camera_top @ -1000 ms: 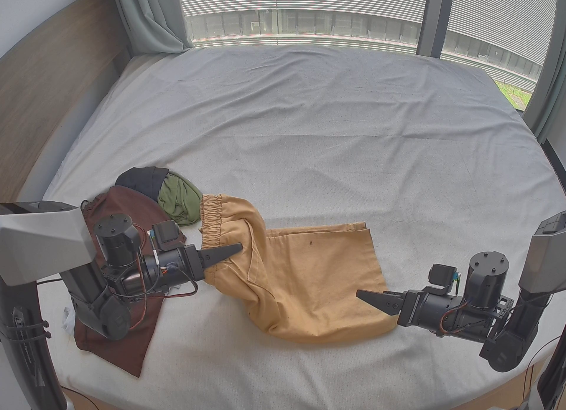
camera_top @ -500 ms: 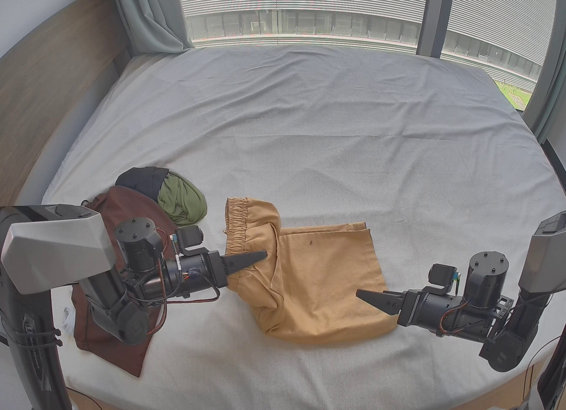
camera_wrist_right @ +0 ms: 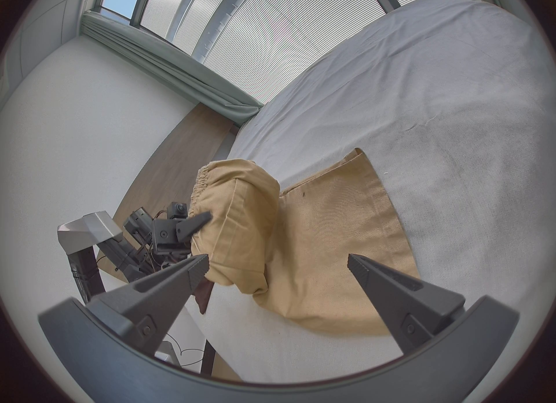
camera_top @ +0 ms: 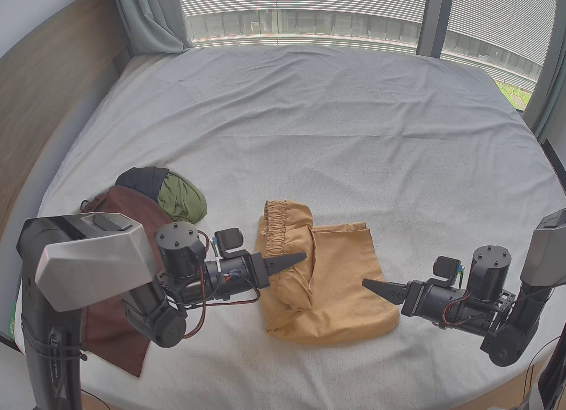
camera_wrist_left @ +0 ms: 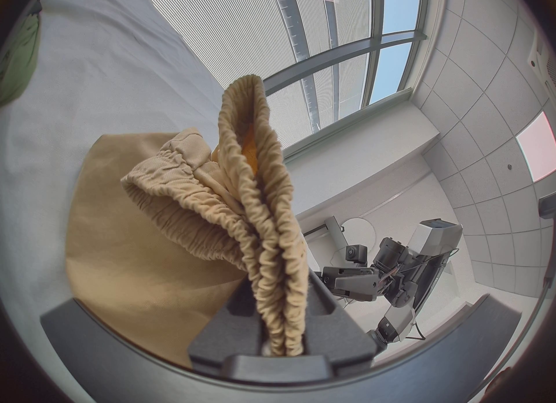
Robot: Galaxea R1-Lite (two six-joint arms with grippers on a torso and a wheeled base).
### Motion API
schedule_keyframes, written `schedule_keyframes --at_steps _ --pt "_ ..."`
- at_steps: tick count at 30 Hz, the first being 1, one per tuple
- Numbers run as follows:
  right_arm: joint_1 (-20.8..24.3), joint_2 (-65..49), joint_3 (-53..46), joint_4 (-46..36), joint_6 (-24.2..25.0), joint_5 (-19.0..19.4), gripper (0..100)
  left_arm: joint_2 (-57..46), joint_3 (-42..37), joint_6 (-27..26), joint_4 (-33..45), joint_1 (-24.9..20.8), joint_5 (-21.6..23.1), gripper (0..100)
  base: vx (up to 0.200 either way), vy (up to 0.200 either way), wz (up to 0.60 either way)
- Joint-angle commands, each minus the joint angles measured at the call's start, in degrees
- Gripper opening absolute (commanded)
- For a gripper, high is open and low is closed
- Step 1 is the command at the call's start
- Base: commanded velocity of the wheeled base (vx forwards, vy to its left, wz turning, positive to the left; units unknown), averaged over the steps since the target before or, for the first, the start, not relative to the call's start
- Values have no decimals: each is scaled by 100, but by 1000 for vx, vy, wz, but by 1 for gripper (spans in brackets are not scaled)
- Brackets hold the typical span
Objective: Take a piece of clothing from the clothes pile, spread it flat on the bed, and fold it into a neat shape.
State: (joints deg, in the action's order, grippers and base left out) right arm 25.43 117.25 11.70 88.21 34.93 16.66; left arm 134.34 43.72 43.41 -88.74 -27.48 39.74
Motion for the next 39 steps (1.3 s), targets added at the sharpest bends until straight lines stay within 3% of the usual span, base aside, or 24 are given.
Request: schedule_keyframes --at_steps 1,26,27,39 --pt "-73 17 34 3 5 3 100 356 234 62 -3 -188 -19 0 0 0 0" --pt "-196 17 174 3 14 3 100 998 893 229 14 -662 -379 0 0 0 0" --pt "-214 17 174 3 14 3 100 998 893 229 23 -662 -415 100 0 0 0" --pt "-223 17 166 3 14 3 100 1042 1025 194 -3 -627 -573 100 0 0 0"
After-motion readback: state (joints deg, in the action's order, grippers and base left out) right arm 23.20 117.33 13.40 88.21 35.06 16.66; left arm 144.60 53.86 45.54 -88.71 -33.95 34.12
